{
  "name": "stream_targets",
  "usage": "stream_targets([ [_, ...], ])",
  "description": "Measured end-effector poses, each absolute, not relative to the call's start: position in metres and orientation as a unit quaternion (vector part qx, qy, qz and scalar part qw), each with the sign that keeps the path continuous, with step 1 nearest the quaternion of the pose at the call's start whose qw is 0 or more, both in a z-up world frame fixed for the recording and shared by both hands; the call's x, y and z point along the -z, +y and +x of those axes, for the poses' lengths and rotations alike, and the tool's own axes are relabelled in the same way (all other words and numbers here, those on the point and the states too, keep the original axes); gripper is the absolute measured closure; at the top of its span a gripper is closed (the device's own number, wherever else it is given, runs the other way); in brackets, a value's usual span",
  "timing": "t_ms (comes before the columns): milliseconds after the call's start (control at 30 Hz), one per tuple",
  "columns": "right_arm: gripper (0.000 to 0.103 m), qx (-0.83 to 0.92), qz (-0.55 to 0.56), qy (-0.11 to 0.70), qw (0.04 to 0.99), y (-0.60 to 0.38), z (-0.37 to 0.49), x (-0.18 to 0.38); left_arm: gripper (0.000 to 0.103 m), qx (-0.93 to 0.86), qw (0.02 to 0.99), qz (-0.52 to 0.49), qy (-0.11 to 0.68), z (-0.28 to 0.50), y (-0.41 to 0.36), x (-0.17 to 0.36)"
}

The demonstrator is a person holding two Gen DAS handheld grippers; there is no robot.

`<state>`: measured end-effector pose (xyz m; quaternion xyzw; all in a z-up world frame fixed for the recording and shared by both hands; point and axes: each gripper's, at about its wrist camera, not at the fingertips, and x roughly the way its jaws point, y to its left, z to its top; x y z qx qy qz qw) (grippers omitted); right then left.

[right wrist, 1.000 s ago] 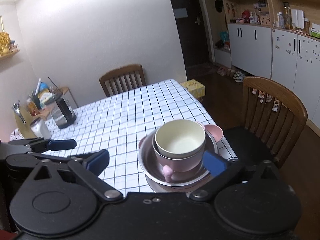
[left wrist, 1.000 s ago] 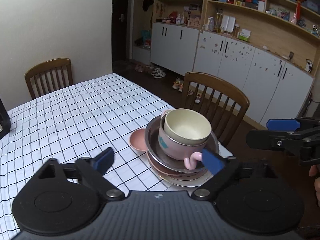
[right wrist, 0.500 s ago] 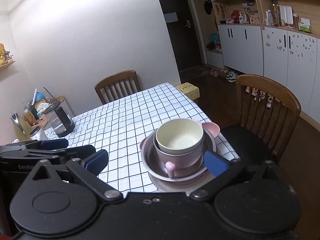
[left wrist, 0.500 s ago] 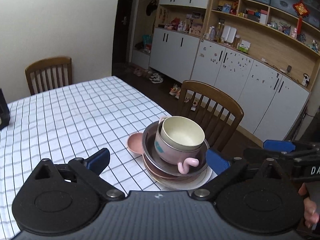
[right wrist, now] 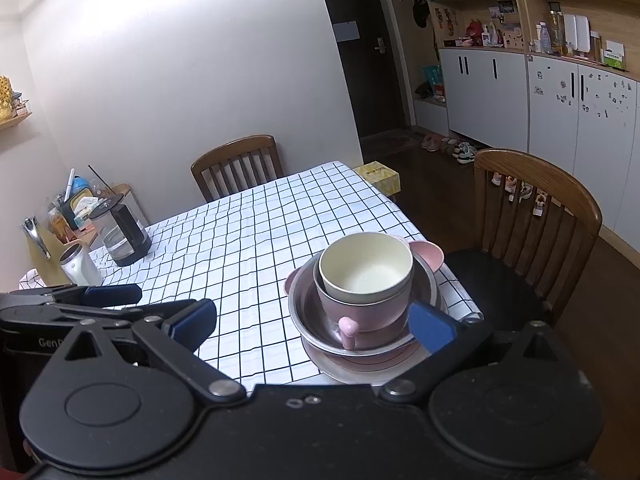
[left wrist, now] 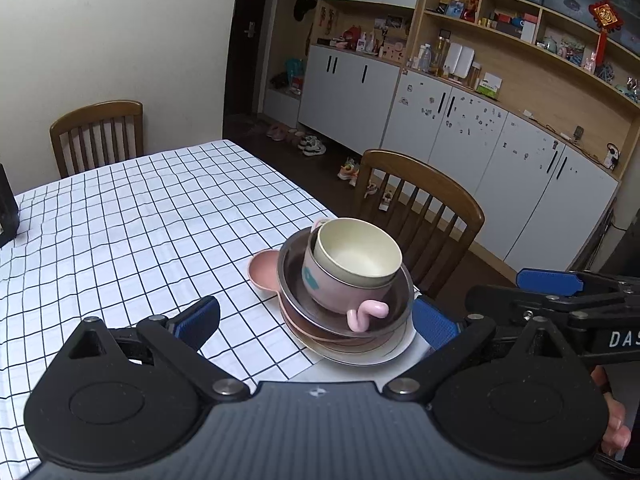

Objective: Organize plates and bowls

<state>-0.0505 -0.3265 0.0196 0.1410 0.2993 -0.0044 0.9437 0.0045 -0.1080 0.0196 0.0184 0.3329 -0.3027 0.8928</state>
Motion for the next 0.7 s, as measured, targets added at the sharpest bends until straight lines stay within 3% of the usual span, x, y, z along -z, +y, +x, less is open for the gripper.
stream_targets([
  [700, 0.000, 0.007, 0.151, 0.298, 0.943, -0.3295, -0.0522, -0.0213, 0.000, 0.304, 0.897, 0.010, 0.322, 0.0034, -0.1089, -0.0258],
])
